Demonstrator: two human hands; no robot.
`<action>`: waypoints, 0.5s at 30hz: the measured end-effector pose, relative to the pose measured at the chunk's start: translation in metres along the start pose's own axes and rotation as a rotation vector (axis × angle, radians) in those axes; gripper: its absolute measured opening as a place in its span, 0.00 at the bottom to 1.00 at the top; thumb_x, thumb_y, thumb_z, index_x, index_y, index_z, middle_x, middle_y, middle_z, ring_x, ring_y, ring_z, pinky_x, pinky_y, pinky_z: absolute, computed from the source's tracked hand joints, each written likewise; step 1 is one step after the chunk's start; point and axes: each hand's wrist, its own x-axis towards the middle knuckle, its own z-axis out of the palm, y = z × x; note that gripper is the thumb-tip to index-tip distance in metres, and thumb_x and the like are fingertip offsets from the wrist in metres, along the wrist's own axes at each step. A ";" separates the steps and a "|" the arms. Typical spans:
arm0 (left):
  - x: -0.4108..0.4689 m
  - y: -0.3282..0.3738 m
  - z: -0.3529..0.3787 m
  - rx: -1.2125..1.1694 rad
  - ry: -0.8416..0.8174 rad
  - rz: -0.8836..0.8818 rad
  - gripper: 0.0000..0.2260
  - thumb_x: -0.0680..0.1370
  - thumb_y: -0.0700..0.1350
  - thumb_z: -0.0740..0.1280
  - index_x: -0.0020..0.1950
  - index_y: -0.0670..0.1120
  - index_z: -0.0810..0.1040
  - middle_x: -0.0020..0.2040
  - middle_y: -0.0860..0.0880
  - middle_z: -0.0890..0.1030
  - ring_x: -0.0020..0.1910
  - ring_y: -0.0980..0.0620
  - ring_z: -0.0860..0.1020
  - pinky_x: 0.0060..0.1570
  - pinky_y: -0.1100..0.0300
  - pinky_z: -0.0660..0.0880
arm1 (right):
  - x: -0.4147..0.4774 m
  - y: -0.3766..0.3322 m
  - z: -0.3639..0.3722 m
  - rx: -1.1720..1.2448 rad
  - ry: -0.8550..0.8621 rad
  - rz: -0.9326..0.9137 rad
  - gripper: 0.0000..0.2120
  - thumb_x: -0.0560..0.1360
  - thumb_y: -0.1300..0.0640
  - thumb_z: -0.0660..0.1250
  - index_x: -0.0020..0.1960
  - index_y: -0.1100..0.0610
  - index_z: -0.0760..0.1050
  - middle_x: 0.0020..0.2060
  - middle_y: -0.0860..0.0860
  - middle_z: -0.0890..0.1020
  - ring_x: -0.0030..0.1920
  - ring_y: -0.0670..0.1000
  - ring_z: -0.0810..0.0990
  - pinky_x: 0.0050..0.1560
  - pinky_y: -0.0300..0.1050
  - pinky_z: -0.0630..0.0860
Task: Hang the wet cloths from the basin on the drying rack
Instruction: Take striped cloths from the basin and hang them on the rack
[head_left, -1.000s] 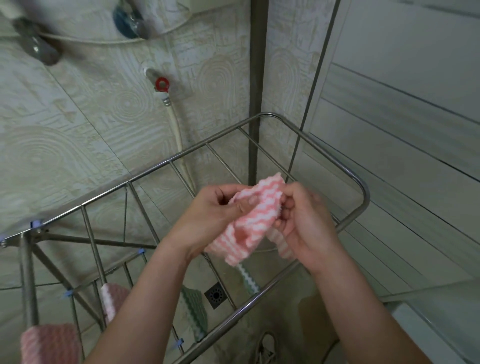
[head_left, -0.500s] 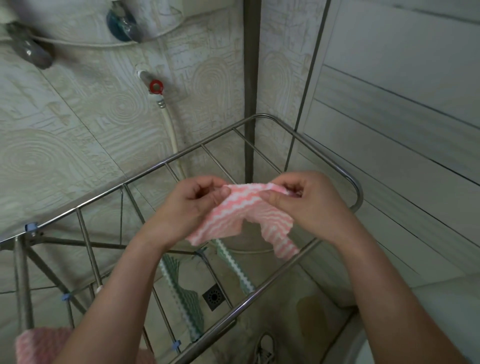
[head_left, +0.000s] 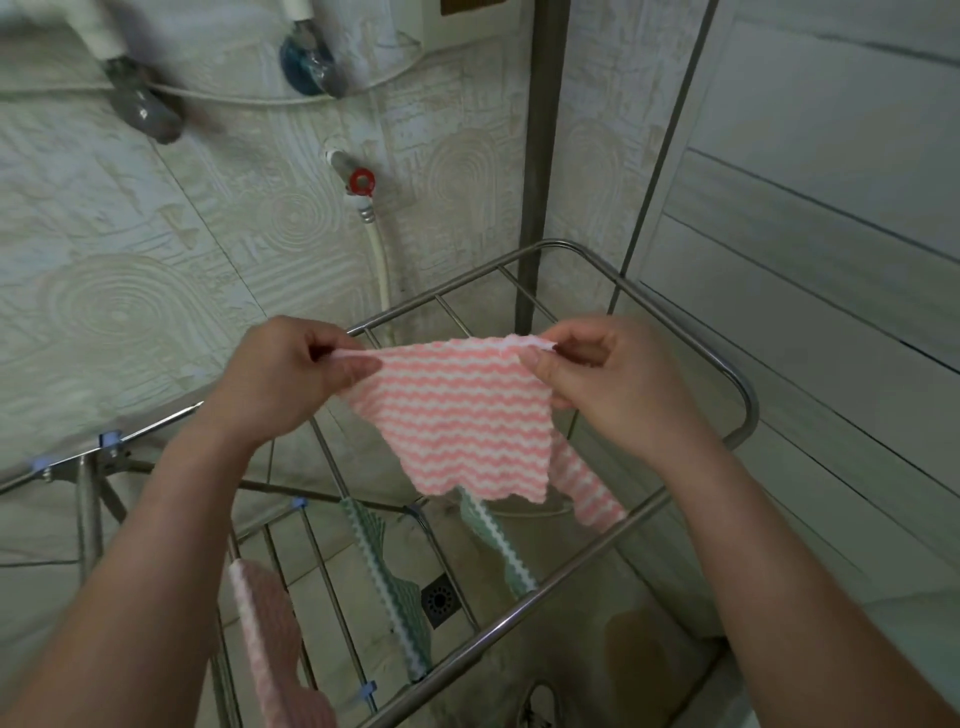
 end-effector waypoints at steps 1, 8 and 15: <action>0.001 -0.005 -0.002 0.047 0.081 0.003 0.01 0.74 0.47 0.71 0.43 0.51 0.83 0.33 0.53 0.81 0.33 0.56 0.77 0.36 0.61 0.70 | 0.003 -0.003 0.007 -0.054 0.015 -0.035 0.02 0.73 0.55 0.72 0.42 0.49 0.83 0.36 0.46 0.84 0.38 0.42 0.81 0.40 0.37 0.75; 0.020 -0.047 -0.014 0.025 0.389 -0.155 0.08 0.77 0.47 0.63 0.50 0.50 0.82 0.32 0.51 0.79 0.35 0.53 0.78 0.38 0.60 0.72 | 0.017 -0.026 0.077 -0.037 -0.097 -0.108 0.08 0.75 0.53 0.68 0.42 0.51 0.84 0.32 0.51 0.82 0.33 0.51 0.79 0.33 0.47 0.72; 0.059 -0.080 0.000 -0.638 0.387 -0.384 0.08 0.80 0.43 0.61 0.51 0.44 0.79 0.37 0.43 0.81 0.26 0.55 0.81 0.25 0.67 0.74 | 0.044 -0.004 0.145 0.039 -0.089 0.055 0.08 0.74 0.57 0.67 0.37 0.56 0.81 0.32 0.52 0.84 0.35 0.56 0.83 0.38 0.58 0.80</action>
